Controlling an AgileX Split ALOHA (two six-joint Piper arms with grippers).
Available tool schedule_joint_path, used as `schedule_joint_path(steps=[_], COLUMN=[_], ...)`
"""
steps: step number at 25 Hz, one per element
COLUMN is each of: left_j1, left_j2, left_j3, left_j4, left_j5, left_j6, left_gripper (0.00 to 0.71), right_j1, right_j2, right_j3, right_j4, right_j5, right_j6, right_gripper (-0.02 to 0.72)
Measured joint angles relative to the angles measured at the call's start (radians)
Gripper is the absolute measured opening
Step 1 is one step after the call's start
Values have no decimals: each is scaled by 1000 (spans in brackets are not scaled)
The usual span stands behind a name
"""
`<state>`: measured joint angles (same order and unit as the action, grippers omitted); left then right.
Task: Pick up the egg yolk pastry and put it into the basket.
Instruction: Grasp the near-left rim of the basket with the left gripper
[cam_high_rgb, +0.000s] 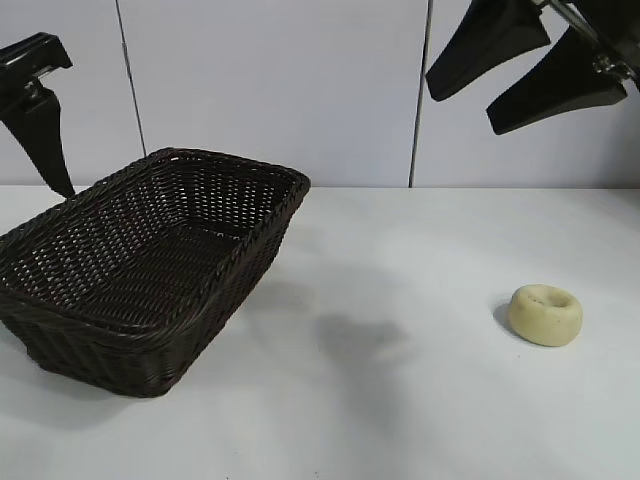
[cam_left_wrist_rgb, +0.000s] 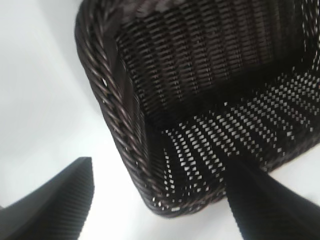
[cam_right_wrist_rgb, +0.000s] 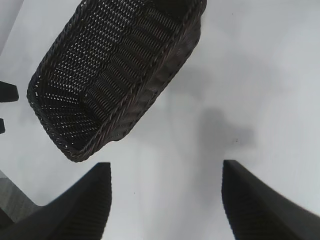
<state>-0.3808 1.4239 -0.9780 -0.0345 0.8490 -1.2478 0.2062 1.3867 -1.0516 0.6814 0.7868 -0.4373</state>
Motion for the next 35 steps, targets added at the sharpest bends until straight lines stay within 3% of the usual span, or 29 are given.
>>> schedule_joint_path(steps=[9,16,35], left_j1=[0,0,0], left_j2=[0,13,237], left_j3=[71,223,229], left_j4=[42,43,41], left_j5=[-77,-280,-443], left_j6=[-73,-104,-47], left_gripper=[535,535,527], right_j1=[0,0,0], right_j2=[0,0,0], right_j3=[0,0,0], right_j4=[0,0,-2], right_j5=[0,0,2], right_j6=[0,0,0], right_gripper=[465,465,465])
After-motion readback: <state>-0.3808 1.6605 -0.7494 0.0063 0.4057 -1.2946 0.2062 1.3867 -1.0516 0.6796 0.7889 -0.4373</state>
